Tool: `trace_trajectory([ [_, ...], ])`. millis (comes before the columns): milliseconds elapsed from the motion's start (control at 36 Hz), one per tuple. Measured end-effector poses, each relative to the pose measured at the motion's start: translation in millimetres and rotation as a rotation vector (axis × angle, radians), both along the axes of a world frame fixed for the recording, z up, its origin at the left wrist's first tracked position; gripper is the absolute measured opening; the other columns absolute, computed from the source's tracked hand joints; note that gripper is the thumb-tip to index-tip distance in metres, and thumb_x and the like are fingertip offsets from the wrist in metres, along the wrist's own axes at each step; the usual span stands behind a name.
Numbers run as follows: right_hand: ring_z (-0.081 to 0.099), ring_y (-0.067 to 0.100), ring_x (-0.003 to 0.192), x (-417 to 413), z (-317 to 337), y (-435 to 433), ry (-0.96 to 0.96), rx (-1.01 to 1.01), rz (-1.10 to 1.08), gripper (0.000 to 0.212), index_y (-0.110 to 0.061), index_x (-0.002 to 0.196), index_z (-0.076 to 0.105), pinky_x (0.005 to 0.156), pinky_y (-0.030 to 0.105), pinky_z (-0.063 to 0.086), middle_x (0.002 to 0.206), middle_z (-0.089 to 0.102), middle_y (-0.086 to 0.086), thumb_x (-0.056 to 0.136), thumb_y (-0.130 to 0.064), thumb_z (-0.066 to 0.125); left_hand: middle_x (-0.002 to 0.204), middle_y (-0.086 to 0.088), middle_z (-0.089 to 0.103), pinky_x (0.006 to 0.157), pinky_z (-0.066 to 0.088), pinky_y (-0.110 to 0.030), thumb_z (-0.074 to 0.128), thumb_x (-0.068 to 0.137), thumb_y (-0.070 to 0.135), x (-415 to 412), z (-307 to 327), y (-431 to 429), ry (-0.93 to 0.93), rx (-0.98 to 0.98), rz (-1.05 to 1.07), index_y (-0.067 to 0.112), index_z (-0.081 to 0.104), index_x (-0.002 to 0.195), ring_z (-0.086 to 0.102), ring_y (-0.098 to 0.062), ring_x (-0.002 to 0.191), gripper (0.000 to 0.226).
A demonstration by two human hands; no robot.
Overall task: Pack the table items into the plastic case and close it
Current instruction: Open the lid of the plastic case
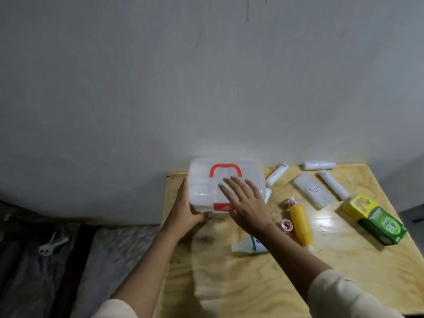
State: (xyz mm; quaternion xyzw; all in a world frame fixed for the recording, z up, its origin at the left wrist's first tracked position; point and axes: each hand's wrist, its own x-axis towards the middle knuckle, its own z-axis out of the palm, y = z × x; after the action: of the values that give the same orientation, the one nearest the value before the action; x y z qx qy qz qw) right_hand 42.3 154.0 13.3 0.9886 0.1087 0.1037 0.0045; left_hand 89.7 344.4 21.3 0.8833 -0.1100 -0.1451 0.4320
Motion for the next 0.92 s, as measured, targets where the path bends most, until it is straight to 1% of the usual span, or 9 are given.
trace_trajectory([
  [111, 0.046, 0.025, 0.129, 1, 0, -1, -0.020, 0.034, 0.001, 0.074, -0.017, 0.134, 0.042, 0.107, 0.048, 0.035, 0.138, 0.052, 0.007, 0.068, -0.023, 0.073, 0.159, 0.002, 0.019, 0.113, 0.027, -0.032, 0.084, 0.070, 0.033, 5, -8, -1, 0.015, -0.016, 0.045, 0.025, 0.004, 0.154, 0.023, -0.013, 0.143, 0.117],
  [167, 0.044, 0.027, 0.131, 2, 0, -3, -0.028, 0.050, 0.025, 0.070, -0.016, 0.136, 0.041, 0.108, 0.049, 0.031, 0.139, 0.050, 0.008, 0.073, -0.029, 0.070, 0.157, 0.001, 0.025, 0.113, 0.036, -0.046, 0.084, 0.067, 0.041, 7, -10, -1, 0.017, -0.026, 0.066, 0.027, 0.008, 0.153, 0.029, -0.017, 0.142, 0.116],
  [222, 0.041, 0.029, 0.133, 2, 1, -5, -0.011, 0.056, 0.059, 0.073, -0.016, 0.137, 0.038, 0.108, 0.051, 0.025, 0.142, 0.047, 0.010, 0.074, -0.037, 0.068, 0.155, 0.001, 0.030, 0.110, 0.039, -0.049, 0.084, 0.066, 0.045, 9, -13, 0, 0.018, -0.044, 0.076, 0.027, 0.011, 0.153, 0.033, -0.020, 0.141, 0.115],
  [306, 0.030, 0.031, 0.137, 1, 4, -10, 0.034, 0.064, 0.126, 0.083, -0.015, 0.140, 0.033, 0.109, 0.052, 0.017, 0.147, 0.039, 0.012, 0.071, -0.043, 0.070, 0.152, 0.003, 0.035, 0.106, 0.043, -0.050, 0.081, 0.063, 0.056, 12, -17, 2, 0.024, -0.066, 0.080, 0.031, 0.015, 0.151, 0.038, -0.019, 0.139, 0.114],
  [389, 0.021, 0.030, 0.140, -1, 6, -15, 0.059, 0.142, 0.208, 0.071, -0.020, 0.140, 0.033, 0.111, 0.052, 0.013, 0.149, 0.034, 0.012, 0.079, -0.042, 0.062, 0.145, 0.004, 0.044, 0.103, 0.046, -0.049, 0.083, 0.064, 0.048, 13, -15, 1, 0.024, -0.094, 0.086, 0.031, 0.023, 0.148, 0.045, -0.017, 0.133, 0.105],
  [528, 0.038, 0.031, 0.134, -4, 8, -16, 0.014, 0.268, 0.255, 0.034, -0.022, 0.120, 0.057, 0.110, 0.051, 0.029, 0.139, 0.049, 0.010, 0.092, -0.033, 0.043, 0.144, -0.001, 0.044, 0.106, 0.043, -0.039, 0.085, 0.069, 0.031, 10, -11, -5, 0.014, -0.153, 0.090, 0.025, 0.027, 0.147, 0.043, -0.017, 0.132, 0.097],
  [639, 0.039, 0.029, 0.133, -4, 14, -12, 0.033, 0.400, 0.203, 0.030, -0.018, 0.114, 0.063, 0.110, 0.049, 0.027, 0.136, 0.052, 0.008, 0.090, -0.027, 0.047, 0.146, -0.003, 0.043, 0.104, 0.042, -0.038, 0.080, 0.061, 0.044, 8, -11, -6, 0.040, -0.179, 0.107, 0.023, 0.026, 0.148, 0.042, -0.020, 0.132, 0.104],
  [778, 0.036, 0.023, 0.134, -2, 18, -12, 0.076, 0.509, 0.155, 0.024, -0.015, 0.108, 0.066, 0.112, 0.048, 0.026, 0.134, 0.054, 0.006, 0.088, -0.021, 0.055, 0.143, -0.005, 0.046, 0.099, 0.041, -0.031, 0.084, 0.070, 0.023, 7, -15, -8, 0.048, -0.170, 0.131, 0.019, 0.026, 0.148, 0.042, -0.013, 0.125, 0.098],
  [917, 0.035, 0.019, 0.131, 1, 35, -13, 0.087, 0.589, 0.141, 0.027, -0.014, 0.103, 0.068, 0.111, 0.042, 0.021, 0.131, 0.056, 0.006, 0.088, -0.027, 0.050, 0.143, -0.001, 0.048, 0.105, 0.044, -0.040, 0.086, 0.067, 0.029, 7, -19, -5, 0.076, -0.217, 0.146, 0.022, 0.023, 0.150, 0.046, -0.019, 0.129, 0.104],
])
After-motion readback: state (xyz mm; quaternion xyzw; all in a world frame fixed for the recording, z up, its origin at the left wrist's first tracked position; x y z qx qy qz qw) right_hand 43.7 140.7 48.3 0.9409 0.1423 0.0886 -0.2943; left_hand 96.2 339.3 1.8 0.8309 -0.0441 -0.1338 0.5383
